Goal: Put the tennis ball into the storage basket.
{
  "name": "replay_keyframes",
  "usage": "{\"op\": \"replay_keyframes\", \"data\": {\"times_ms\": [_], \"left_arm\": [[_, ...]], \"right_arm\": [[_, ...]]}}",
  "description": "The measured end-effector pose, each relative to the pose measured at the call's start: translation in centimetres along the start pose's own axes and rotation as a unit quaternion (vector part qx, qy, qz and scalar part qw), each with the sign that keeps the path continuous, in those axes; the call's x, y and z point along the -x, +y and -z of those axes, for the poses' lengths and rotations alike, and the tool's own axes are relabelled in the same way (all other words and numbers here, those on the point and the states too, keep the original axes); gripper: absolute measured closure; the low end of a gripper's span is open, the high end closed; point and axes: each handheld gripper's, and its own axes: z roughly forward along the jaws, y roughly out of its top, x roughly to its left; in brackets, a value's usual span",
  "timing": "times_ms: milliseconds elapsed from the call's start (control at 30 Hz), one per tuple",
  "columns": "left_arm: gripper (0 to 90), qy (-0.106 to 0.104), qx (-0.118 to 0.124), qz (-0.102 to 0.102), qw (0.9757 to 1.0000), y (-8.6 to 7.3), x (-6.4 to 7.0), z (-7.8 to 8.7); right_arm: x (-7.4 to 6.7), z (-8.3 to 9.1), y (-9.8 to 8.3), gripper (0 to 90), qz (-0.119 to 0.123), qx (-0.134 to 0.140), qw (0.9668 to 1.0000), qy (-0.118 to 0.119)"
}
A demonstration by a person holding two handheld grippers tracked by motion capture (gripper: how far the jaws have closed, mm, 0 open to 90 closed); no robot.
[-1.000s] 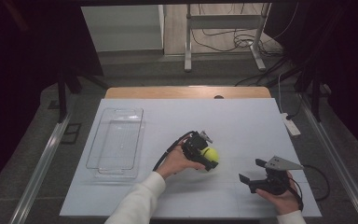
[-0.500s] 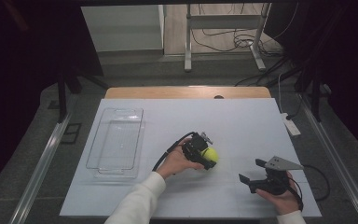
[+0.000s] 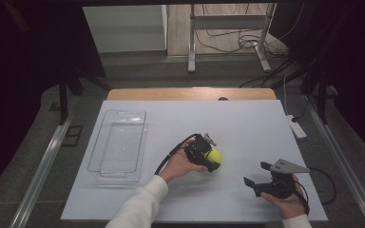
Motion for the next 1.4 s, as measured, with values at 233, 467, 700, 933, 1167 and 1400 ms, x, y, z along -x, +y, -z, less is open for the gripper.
{"op": "replay_keyframes", "data": {"times_ms": [233,467,700,933,1167,1400], "left_arm": [[26.2,-0.003,0.008,-0.006,0.9999,0.0,0.2,0.6],[26.2,-0.003,0.011,-0.009,0.9999,0.0,0.3,0.8],[26.2,-0.003,0.017,-0.009,0.9998,0.0,0.2,1.2],[26.2,-0.002,0.023,-0.012,0.9997,-0.1,0.2,1.6],[26.2,0.001,0.027,-0.013,0.9996,-0.2,0.2,2.1],[26.2,0.003,0.032,-0.013,0.9994,-0.3,0.2,2.6]], "right_arm": [[0.0,0.0,0.0,6.9,0.000,-0.001,1.0000,0.000],[0.0,0.0,0.0,6.9,0.001,-0.001,1.0000,-0.001],[0.0,0.0,0.0,6.9,0.001,-0.001,1.0000,-0.001],[0.0,0.0,0.0,6.9,0.001,-0.001,1.0000,-0.002],[0.0,0.0,0.0,6.9,0.000,-0.001,1.0000,-0.002],[0.0,0.0,0.0,6.9,0.000,-0.001,1.0000,-0.002]]}}
